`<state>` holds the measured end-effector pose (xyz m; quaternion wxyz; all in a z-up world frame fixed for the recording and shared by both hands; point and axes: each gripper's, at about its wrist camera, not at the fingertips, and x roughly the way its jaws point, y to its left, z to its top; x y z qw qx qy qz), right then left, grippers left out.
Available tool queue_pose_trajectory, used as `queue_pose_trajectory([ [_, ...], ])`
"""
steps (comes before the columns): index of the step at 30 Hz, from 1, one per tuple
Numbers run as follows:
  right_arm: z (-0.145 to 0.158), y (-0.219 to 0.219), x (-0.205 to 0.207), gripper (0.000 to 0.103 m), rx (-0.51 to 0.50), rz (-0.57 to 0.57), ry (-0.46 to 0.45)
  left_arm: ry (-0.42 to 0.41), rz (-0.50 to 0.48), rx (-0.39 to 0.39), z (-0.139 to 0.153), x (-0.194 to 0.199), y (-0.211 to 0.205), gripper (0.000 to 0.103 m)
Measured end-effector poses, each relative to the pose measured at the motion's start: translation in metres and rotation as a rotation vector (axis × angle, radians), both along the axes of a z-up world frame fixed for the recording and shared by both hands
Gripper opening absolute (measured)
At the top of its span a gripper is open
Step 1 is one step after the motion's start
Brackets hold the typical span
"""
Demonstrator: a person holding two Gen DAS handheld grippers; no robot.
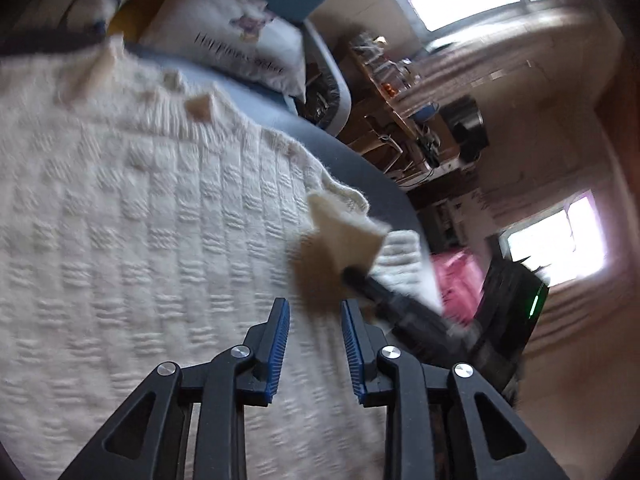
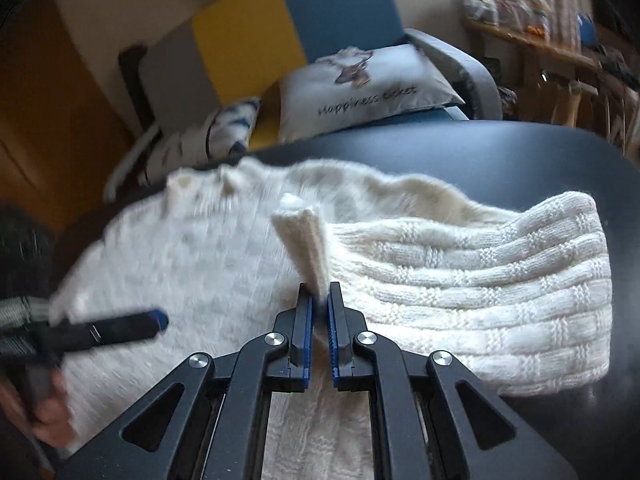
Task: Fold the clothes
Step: 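Lift the sleeve cuff with the right tool and fold it across the body, then close the left tool on the sleeve cuff beside the right tool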
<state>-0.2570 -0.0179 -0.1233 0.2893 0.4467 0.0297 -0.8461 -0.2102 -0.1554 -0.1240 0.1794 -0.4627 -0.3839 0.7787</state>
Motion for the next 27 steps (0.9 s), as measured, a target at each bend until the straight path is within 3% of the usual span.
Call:
queue_pose_trajectory([
  [4,-0.008,-0.006,0.015,0.007,0.087,0.048,0.049,-0.034,0.028,0.053,-0.007,-0.014,0.005,0.027],
  [11,-0.009,-0.001,0.023,0.008,0.049,0.09,0.072,-0.088,0.064,0.131,-0.017,-0.037,0.013,0.027],
  [13,-0.007,-0.005,0.026,0.009,0.065,0.11,0.094,-0.117,0.07,0.142,-0.021,-0.044,0.016,0.034],
  [27,-0.014,-0.007,0.034,0.015,0.073,0.158,0.096,-0.236,0.045,0.129,-0.04,-0.064,0.041,0.037],
])
